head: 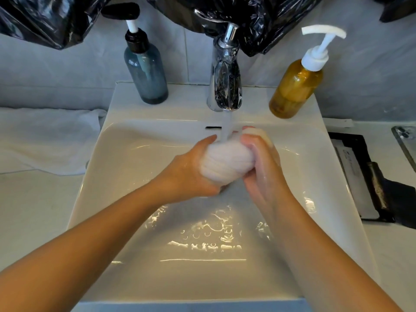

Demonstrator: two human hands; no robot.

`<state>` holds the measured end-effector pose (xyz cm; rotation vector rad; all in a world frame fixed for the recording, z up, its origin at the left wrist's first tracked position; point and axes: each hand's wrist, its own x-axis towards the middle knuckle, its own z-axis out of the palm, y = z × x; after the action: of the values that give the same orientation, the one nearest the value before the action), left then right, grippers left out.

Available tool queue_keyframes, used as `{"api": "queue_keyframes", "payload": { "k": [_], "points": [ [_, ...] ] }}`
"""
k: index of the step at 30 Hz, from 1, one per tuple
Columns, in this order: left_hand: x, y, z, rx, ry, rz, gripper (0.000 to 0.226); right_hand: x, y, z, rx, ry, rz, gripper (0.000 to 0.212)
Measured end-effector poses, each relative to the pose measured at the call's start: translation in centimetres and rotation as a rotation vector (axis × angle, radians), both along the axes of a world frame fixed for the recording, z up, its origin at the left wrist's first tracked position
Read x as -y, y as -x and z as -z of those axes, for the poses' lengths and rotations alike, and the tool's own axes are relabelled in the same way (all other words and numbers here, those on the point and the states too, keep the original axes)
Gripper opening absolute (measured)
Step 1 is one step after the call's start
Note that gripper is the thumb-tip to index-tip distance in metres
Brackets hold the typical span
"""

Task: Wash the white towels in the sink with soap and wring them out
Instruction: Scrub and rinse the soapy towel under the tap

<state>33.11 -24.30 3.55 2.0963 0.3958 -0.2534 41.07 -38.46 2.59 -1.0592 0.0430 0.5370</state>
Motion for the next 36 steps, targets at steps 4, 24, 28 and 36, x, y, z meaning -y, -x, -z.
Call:
{"api": "queue_keyframes", "payload": {
  "k": [4,24,28,36],
  "points": [
    [0.6,1.1,1.1,0.032,0.404,0.000,0.073,-0.5,-0.5,-0.4,0.172,-0.034,-0.125,0.027],
    [1.9,2.1,1.9,0.416,0.224,-0.185,0.087,-1.5,-2.7,-0.3,-0.464,-0.068,0.105,0.025],
    [3.6,0.6,1.9,0.592,0.276,-0.371,0.079,-1.8,-1.5,0.1,-0.537,-0.017,0.120,0.025],
    [5.8,-2.5,0.8,0.518,0.793,-0.969,0.025,-1.4,0.6,0.1,-0.307,0.052,0.407,0.003]
  ]
}}
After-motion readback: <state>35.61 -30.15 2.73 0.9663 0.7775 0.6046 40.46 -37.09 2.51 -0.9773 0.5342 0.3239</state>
